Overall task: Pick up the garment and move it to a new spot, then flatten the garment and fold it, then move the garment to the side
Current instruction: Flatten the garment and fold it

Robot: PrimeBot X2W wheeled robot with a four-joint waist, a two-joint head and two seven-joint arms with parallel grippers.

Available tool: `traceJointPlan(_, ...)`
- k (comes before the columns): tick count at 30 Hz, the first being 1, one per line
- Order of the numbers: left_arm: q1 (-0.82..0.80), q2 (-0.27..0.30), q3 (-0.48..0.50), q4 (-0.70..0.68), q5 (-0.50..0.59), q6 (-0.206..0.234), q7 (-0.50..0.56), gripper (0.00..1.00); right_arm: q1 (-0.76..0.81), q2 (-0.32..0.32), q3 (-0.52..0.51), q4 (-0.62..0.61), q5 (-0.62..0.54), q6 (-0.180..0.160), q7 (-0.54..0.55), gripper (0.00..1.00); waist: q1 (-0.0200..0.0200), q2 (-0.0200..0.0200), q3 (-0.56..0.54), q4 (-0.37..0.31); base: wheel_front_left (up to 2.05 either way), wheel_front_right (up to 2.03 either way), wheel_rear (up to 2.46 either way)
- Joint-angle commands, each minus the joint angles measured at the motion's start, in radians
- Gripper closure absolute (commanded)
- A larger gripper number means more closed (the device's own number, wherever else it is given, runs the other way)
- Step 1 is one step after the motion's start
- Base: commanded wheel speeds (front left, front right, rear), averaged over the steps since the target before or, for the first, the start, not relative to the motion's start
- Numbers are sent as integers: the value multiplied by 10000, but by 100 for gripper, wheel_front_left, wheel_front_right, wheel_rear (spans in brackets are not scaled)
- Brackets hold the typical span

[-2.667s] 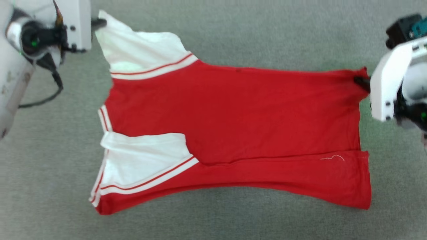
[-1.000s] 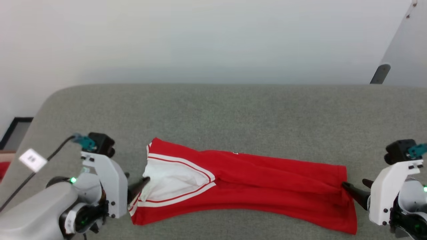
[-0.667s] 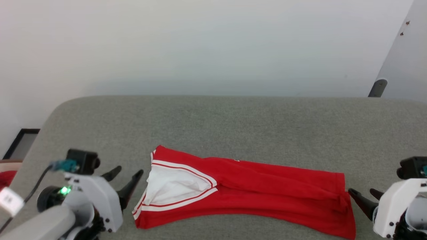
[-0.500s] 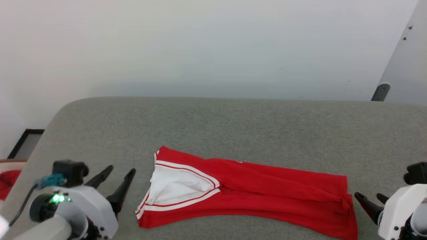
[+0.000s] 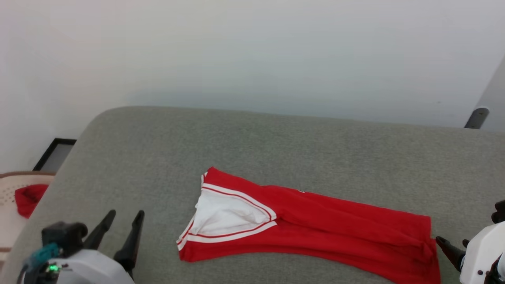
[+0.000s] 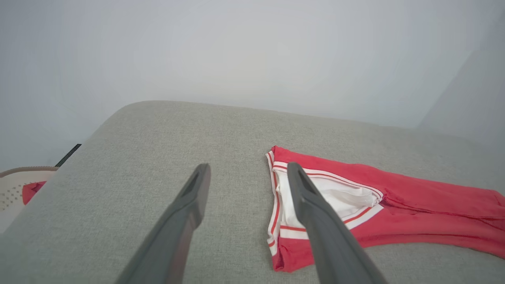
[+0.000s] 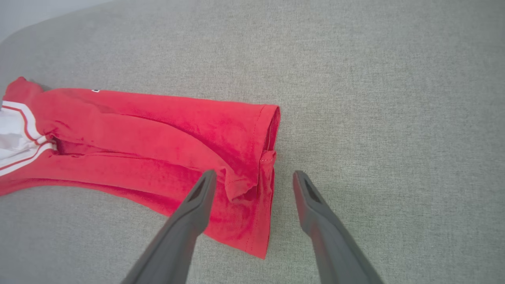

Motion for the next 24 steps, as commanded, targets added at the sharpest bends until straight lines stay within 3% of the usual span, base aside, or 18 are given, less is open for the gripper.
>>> traceJointPlan(1,369,-202,356,7,326,-116,-5,0,-119,44,-40,97,-131,-8,106,0,0,-1,101,203,0,0,0)
traceJointPlan(10,1638,-1369,2253,174,1846,-785,-5,0,-526,37,-317,789,-445,-8,653,0,0,-1,407,668,0,0,0)
traceJointPlan(24,1627,-2248,3154,503,2609,-1650,-5,0,-1335,-41,-569,2227,-923,-8,1091,0,0,-1,1292,1251,0,0,0)
